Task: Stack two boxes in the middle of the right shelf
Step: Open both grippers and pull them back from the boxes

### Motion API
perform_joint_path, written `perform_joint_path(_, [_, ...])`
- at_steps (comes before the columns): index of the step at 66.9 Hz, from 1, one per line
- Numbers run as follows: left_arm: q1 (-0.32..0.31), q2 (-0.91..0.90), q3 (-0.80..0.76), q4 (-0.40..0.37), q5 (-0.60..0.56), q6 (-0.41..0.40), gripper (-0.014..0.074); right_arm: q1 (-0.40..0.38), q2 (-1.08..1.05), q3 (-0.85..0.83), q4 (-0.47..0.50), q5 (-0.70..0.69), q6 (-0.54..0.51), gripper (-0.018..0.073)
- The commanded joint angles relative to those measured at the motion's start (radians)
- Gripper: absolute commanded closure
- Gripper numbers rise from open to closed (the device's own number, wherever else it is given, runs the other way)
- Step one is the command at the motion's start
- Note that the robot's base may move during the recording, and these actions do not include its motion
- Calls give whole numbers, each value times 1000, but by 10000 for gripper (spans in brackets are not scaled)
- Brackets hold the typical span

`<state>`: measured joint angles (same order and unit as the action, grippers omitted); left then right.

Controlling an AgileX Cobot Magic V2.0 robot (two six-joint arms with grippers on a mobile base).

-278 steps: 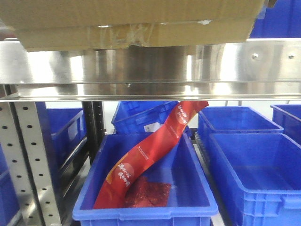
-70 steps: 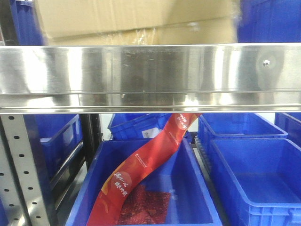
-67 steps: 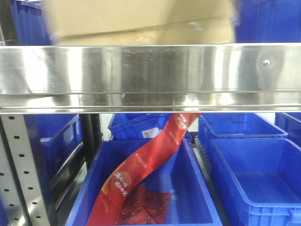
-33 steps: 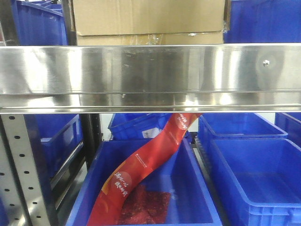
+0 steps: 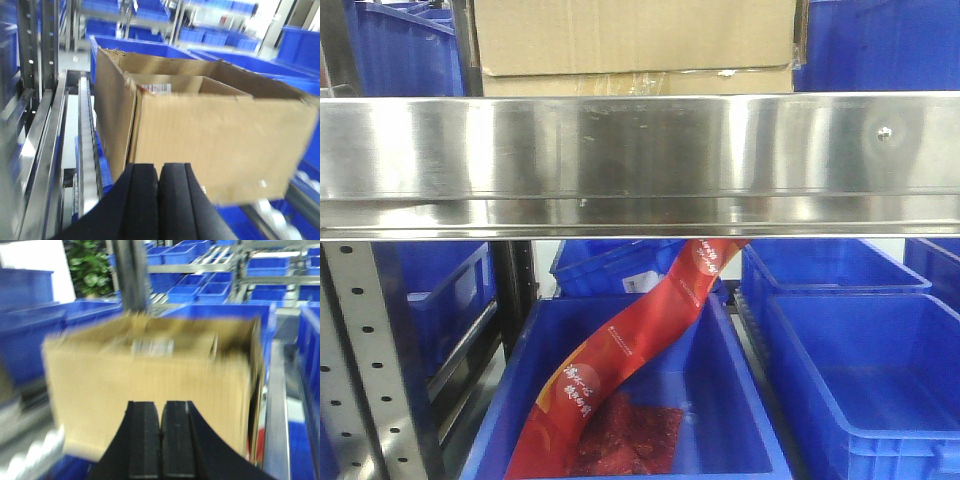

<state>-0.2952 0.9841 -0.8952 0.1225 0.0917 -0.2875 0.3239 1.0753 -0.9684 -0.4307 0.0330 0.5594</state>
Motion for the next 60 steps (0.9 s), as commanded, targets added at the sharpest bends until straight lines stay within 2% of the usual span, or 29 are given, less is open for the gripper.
perform_joint_path(1, [-2,-110,111,-7,-50,0,704,-1,-76,107,-16,-58,-6,727])
perform_joint_path(9, [-2,-277,266,-5,-50,0,707,-1,-195,264,-36,-111,-6,727])
perform_joint_path(20, [-2,-483,392,-5,-50,0,708,-1,-369,403,-36,-96,-6,727])
perform_joint_path(27, [-2,-580,426,-5,-50,0,708,-1,-464,414,-36,-55,-6,727])
perform_joint_path(37, [-2,-680,431,-5,-53,0,708,-1,-538,414,-36,-91,-6,727])
perform_joint_path(50, [-2,-736,431,-5,-53,0,708,-1,-561,414,-36,-172,-6,727])
perform_joint_path(60, [-2,-738,431,-5,-53,0,708,-1,-561,414,-36,-165,-6,727])
